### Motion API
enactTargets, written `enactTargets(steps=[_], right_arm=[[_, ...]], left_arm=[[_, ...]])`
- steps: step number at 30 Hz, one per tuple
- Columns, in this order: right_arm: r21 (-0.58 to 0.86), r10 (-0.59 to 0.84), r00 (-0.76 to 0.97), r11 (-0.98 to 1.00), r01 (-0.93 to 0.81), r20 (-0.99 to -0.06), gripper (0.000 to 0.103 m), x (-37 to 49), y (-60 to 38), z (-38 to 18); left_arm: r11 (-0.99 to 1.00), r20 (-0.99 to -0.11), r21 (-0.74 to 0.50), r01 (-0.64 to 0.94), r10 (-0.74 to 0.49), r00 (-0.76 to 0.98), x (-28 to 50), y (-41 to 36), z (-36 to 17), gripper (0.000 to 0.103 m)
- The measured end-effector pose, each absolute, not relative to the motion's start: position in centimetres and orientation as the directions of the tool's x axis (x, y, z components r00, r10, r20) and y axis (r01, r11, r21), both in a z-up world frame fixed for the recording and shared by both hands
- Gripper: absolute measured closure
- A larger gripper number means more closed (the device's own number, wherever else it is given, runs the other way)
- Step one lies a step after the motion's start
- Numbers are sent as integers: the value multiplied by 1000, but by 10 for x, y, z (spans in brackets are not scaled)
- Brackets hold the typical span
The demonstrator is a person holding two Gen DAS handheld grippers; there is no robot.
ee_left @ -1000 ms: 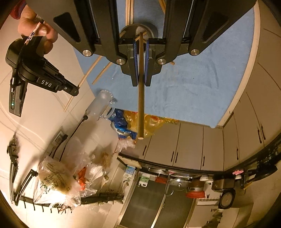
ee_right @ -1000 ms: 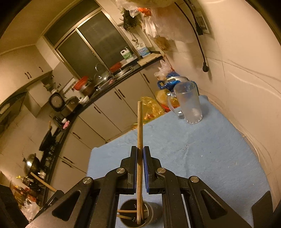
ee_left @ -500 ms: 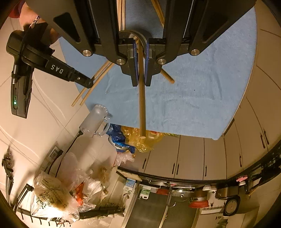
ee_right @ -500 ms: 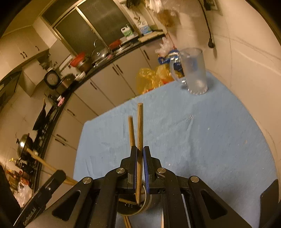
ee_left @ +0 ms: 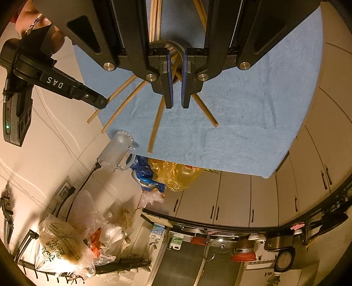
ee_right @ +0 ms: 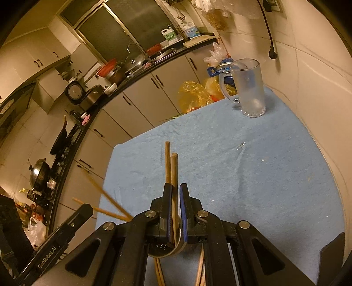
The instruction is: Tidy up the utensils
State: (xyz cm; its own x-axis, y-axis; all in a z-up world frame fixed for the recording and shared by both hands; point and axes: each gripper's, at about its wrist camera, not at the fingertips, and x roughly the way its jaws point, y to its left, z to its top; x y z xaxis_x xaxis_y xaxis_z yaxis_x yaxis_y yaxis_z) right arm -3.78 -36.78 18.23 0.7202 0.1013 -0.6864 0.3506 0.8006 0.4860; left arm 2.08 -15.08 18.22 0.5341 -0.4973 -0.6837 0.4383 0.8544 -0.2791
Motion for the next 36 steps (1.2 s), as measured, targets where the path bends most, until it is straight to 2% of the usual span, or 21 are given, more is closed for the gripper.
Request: enactTargets(steps=[7, 11, 14, 29, 36], right_arm=[[493, 119, 729, 808, 323, -674, 95, -62, -379, 192], [477, 128, 712, 821, 315, -690, 87, -81, -384, 187], [471, 153, 680, 825, 312, -717, 87, -98, -385, 172], [421, 262, 469, 865, 273, -843, 87, -145, -373, 95], [406, 273, 401, 865, 296, -874, 87, -147, -369, 76]], left_arm=[[871, -674, -273, 409, -476, 564, 3, -141, 195, 96], [879, -670, -281, 385, -467, 577, -15, -130, 199, 95], [887, -680, -278, 370, -453, 576, -28, -124, 195, 95], [922, -851, -321, 217, -382, 362, -82, -99, 94, 94], [915, -895, -324, 241, -379, 237, -91, -107, 63, 91]])
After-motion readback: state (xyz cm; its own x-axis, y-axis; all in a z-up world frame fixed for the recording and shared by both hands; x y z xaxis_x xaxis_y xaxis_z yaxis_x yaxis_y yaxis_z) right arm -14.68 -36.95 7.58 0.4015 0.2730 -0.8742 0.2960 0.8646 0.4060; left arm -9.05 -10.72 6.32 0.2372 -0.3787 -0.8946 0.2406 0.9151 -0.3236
